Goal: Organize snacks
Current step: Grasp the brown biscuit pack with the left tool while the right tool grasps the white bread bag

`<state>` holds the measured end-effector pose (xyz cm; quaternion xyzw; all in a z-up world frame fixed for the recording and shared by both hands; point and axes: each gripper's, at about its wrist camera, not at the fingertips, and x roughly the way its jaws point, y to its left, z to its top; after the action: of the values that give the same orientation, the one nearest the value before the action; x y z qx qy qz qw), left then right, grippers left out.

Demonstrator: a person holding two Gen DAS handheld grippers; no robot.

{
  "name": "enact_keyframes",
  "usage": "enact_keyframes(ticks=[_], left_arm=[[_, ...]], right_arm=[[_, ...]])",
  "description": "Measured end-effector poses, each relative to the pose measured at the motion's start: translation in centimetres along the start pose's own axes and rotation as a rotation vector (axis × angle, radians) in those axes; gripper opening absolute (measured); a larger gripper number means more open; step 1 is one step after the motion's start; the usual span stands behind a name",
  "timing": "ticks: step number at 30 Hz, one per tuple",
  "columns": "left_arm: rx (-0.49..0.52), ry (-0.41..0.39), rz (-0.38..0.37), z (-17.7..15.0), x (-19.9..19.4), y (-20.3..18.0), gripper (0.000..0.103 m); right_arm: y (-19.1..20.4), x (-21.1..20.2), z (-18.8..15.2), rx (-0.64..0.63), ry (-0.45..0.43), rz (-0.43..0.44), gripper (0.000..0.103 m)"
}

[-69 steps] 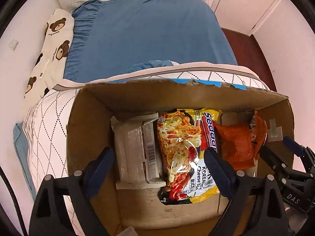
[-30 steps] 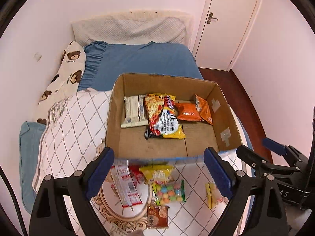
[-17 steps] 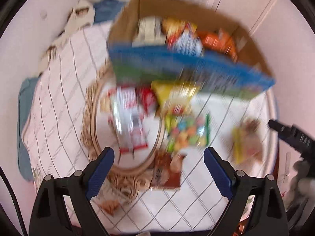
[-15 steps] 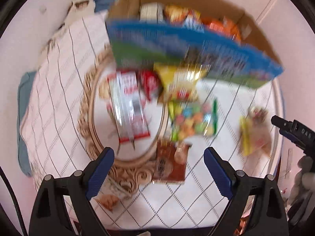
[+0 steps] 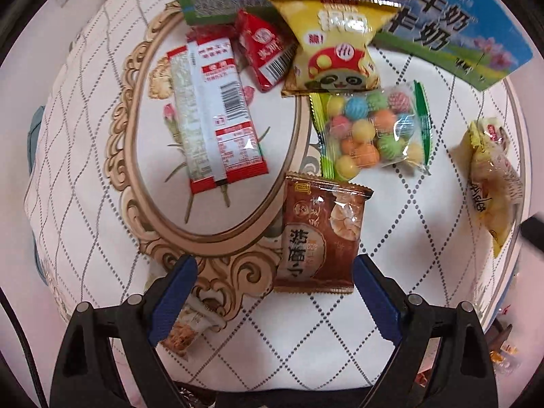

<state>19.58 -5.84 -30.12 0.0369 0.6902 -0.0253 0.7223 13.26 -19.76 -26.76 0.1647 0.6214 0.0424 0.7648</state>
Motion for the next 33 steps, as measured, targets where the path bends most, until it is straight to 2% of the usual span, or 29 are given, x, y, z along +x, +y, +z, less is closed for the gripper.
enact_keyframes(ticks=[2,4,7,9,11,12,13,17,21,23,24,25,26,27,28,29,31,33], left_arm=[[0.013,0.013,0.01,0.1,0.8,-0.5,0.093],[0.024,0.025,0.007,0.4,1.5,-1.0,0.093],[0.029,0.047,0.002,0.4,2.4,-1.5,0.093],[0.031,0.06,-0.006,0.4,3.0,-1.8,0.093],[0.031,0.078,-0.014,0.3,3.8,-2.1,0.093],[0.032,0.083,-0.026,0.2,4.0,-2.3,0.093],[0.031,0.085,-0.032,-0.1,4.4,-2.3,0.093],[0.015,0.1,-0.082,-0.4,5.1,-2.5,0.093],[-0.012,0.099,-0.107,-0.8,5.8,-1.9,0.093],[-0.019,0.092,-0.118,-0.5,6.0,-1.4,0.093],[-0.02,0.086,-0.123,-0.3,5.9,-1.3,0.09],[-0.02,0.074,-0.121,-0.3,5.9,-1.3,0.078],[-0.018,0.066,-0.115,-0.1,5.8,-1.3,0.071],[-0.011,0.061,-0.113,-0.2,5.8,-1.5,0.058],[-0.003,0.06,-0.116,0.0,5.8,-1.7,0.054],[0.001,0.058,-0.116,0.0,5.6,-1.8,0.054],[0.003,0.051,-0.117,-0.6,5.1,-1.9,0.054],[0.005,0.052,-0.127,-1.3,4.9,-2.5,0.054]], right_arm=[[0.4,0.1,1.1,-0.099,0.009,-0.094,0.087],[0.5,1.6,2.3,-0.193,0.063,-0.143,0.088],[-0.4,4.4,4.1,-0.253,0.132,-0.213,0.088],[-1.2,5.8,4.6,-0.233,0.175,-0.234,0.088],[-2.5,6.5,4.5,-0.148,0.209,-0.229,0.082],[-2.7,6.6,4.3,-0.117,0.211,-0.203,0.073],[-3.0,6.5,4.0,-0.083,0.213,-0.173,0.072],[-2.5,5.2,2.4,-0.024,0.215,-0.047,0.072],[-2.0,3.4,2.6,-0.049,0.15,-0.083,0.075],[-2.5,3.3,3.3,-0.025,0.133,-0.074,0.075],[-2.7,3.5,3.6,-0.021,0.132,-0.063,0.075],[-2.8,3.7,3.9,-0.027,0.131,-0.058,0.075],[-3.0,4.0,4.0,-0.035,0.132,-0.059,0.075],[-2.8,4.5,4.0,-0.057,0.141,-0.056,0.075],[-2.7,4.9,4.0,-0.074,0.15,-0.056,0.072],[-2.5,5.1,3.8,-0.087,0.153,-0.067,0.068],[-2.2,5.1,3.3,-0.102,0.147,-0.086,0.053],[-2.3,4.9,2.7,-0.084,0.142,-0.072,0.053]])
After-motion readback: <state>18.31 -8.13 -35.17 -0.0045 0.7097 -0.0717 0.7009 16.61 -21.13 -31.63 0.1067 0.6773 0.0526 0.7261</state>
